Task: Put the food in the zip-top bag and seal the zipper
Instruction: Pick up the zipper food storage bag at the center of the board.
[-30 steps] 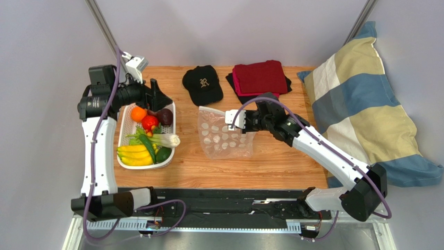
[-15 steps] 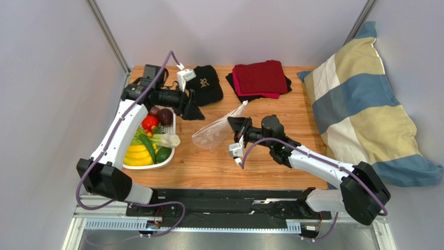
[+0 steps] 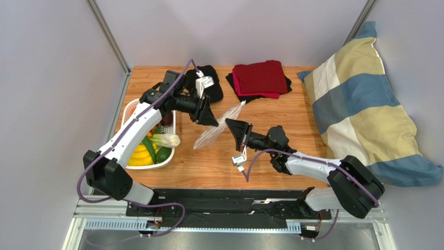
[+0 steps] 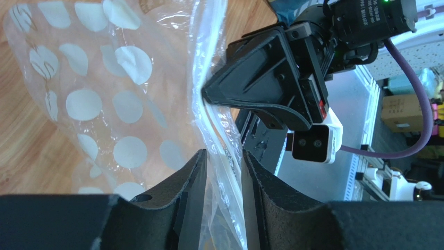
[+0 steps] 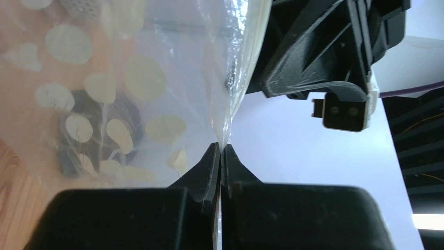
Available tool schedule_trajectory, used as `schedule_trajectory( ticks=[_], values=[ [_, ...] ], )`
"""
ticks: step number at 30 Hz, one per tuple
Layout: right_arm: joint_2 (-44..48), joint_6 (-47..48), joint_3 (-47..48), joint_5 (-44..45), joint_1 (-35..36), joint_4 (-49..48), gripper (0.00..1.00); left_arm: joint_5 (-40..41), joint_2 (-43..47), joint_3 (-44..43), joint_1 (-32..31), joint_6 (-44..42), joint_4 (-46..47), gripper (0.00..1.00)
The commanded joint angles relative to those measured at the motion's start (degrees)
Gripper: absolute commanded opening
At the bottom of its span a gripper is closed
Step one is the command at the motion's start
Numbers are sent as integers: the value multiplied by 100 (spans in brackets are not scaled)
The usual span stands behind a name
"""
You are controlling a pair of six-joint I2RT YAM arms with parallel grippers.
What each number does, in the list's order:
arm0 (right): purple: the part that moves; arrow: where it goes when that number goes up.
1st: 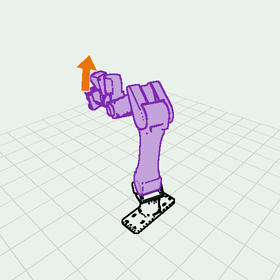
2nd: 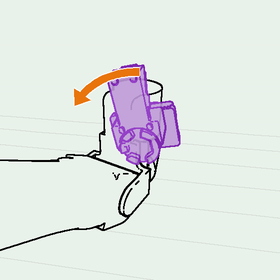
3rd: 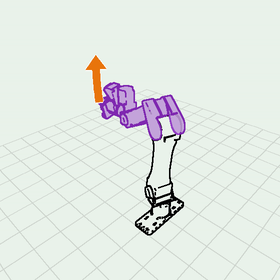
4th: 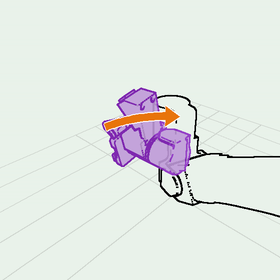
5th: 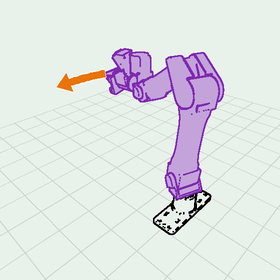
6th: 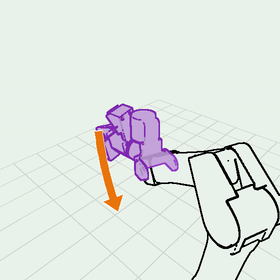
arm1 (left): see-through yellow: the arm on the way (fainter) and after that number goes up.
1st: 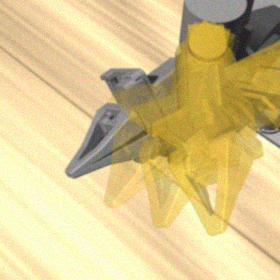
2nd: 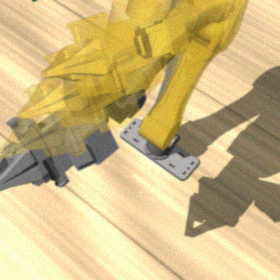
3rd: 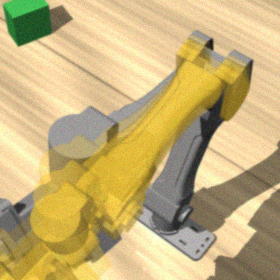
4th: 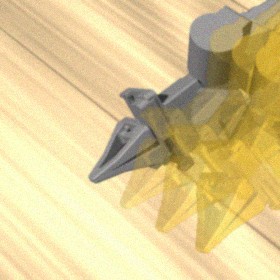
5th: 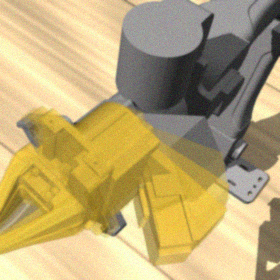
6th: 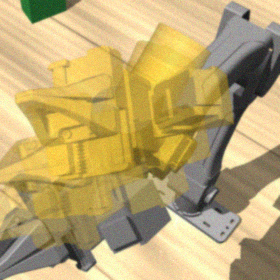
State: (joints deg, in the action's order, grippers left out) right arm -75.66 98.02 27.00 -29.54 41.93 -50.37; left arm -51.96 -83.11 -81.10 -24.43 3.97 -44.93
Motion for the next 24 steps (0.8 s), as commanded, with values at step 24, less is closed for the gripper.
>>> schedule_trajectory(
  ticks=[24],
  values=[
    [982,-441,156,-535,105,1169,0,1979,120,165,-528,-388,133,53]
  ],
)
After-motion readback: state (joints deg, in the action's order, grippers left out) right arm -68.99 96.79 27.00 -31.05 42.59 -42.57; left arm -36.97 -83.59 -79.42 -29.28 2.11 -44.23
